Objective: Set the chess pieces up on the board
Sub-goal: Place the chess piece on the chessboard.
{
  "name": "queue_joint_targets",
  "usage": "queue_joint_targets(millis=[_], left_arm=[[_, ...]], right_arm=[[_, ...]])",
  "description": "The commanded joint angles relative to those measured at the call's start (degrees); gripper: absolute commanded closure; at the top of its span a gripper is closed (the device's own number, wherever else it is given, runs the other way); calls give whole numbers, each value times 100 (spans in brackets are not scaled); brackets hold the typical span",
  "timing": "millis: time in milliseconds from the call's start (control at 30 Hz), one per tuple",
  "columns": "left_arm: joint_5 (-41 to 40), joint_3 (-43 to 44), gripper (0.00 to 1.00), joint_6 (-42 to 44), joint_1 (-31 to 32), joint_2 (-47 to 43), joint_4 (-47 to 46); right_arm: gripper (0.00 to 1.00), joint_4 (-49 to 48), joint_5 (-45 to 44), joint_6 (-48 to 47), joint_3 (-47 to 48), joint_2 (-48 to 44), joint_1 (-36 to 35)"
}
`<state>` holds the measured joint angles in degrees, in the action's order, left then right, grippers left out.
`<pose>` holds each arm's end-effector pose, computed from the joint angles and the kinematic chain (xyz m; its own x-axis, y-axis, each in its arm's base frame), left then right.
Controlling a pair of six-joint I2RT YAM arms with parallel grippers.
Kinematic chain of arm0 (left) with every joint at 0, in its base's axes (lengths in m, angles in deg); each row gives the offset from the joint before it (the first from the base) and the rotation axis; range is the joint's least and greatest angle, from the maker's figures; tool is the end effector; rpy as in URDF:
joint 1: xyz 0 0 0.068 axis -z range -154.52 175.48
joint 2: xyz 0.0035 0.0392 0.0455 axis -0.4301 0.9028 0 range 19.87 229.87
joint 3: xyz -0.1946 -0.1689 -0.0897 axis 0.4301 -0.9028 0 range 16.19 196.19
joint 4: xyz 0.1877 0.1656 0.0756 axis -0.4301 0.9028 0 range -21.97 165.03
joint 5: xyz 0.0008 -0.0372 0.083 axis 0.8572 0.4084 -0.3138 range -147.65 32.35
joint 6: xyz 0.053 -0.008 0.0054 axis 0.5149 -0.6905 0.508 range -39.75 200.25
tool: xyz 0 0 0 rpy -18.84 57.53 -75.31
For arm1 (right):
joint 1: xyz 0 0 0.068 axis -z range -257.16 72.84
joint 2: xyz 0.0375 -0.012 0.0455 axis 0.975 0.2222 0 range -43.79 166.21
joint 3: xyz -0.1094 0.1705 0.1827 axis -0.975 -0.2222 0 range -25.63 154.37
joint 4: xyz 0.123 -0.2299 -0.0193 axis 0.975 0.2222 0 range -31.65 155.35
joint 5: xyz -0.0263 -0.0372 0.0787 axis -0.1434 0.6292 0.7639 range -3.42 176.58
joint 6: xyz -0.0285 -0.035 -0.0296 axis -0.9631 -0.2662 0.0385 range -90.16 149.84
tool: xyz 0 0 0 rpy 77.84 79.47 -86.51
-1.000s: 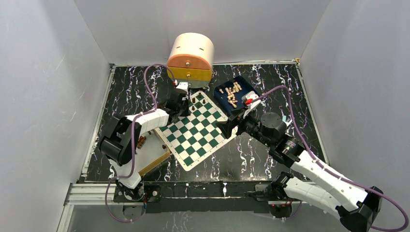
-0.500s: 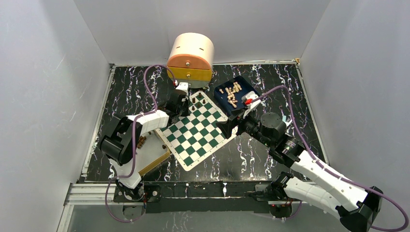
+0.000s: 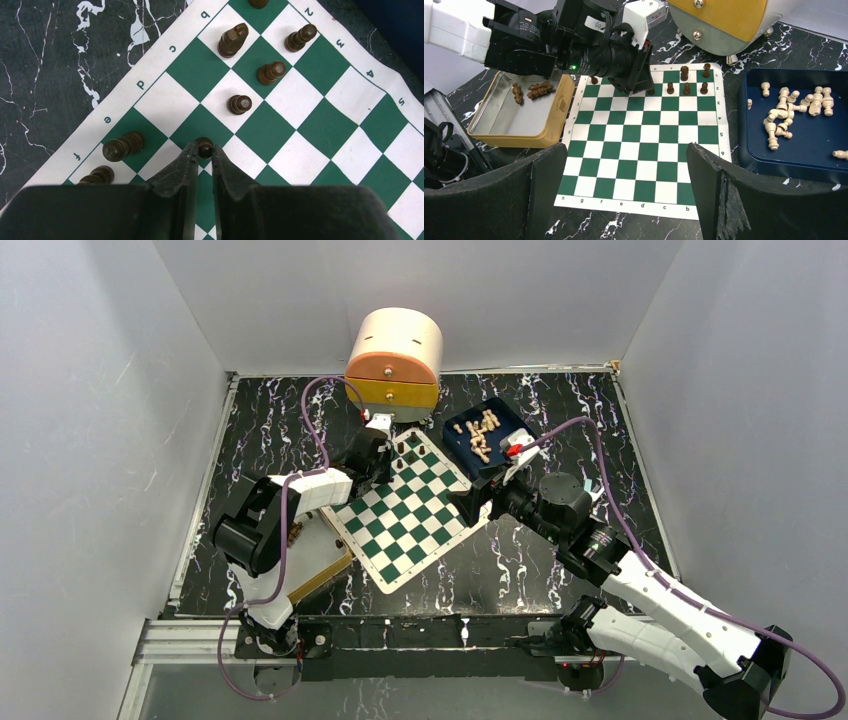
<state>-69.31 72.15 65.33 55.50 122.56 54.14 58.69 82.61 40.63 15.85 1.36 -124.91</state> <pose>0.3336 -0.1845 0.1748 -0.5419 0.0220 -0.8402 0.2107 0.9713 -0.1105 0.1305 0.1401 0.3372 -0.1757 0.0843 -0.9808 -0.6709 0.7188 0.1820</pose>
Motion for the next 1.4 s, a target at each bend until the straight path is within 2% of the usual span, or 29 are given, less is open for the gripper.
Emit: queue_joint_targets(millis=[0, 333, 767, 1200, 1367], left_arm=[[-170, -11, 94, 85, 4, -61, -225], [-193, 25, 92, 112, 4, 21, -250], [-303, 187, 60, 103, 4, -76, 141], [-537, 166, 55, -218, 4, -1152, 1013], [-857, 272, 48, -412, 4, -1730, 1850]], right_arm=[[1, -181, -92, 8, 287, -67, 3], [1, -191, -96, -18, 291, -32, 2], [1, -182, -92, -73, 315, 31, 3], [1, -124, -36, -51, 346, 8, 2], [1, -104, -59, -13, 359, 3, 2]])
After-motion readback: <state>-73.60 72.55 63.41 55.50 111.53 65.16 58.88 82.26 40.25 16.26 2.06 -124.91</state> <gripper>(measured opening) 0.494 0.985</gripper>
